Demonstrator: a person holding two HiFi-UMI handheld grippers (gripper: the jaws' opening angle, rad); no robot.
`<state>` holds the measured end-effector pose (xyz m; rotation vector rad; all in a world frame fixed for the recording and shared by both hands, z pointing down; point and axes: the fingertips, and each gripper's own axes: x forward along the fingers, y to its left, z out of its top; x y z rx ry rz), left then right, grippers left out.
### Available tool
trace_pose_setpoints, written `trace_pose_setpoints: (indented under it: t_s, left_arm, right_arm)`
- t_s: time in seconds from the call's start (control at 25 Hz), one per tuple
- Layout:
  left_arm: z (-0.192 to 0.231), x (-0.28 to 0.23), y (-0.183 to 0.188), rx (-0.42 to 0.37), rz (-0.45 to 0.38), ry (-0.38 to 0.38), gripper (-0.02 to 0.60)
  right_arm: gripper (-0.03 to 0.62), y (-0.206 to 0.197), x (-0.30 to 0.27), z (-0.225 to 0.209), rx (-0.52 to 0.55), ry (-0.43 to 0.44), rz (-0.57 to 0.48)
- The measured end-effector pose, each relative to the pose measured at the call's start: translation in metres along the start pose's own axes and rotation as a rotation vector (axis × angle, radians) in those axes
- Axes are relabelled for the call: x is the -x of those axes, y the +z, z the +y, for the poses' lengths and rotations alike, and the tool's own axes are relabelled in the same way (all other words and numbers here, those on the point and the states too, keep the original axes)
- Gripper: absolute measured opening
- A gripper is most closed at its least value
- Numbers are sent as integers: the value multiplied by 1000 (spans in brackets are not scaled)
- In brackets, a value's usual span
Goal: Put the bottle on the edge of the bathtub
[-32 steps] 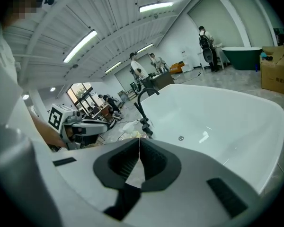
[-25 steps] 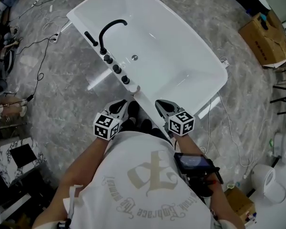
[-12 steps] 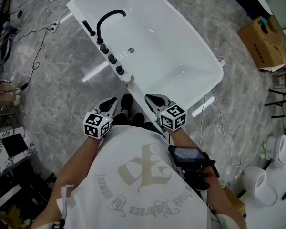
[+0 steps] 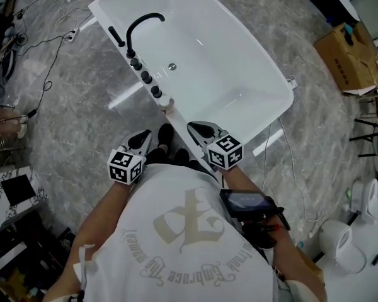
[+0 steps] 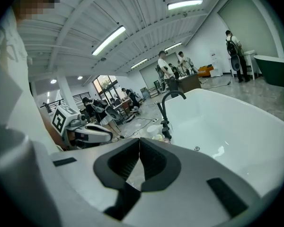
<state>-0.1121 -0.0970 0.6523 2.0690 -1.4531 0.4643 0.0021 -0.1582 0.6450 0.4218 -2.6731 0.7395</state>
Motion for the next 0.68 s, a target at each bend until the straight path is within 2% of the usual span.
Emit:
trace_pose_setpoints:
  t_s: [0.68]
  left_arm:
    - [-15,-12,8,-59,19,-44,21]
  right_arm:
    - [6,-9,20,-4,-34,-53,-34]
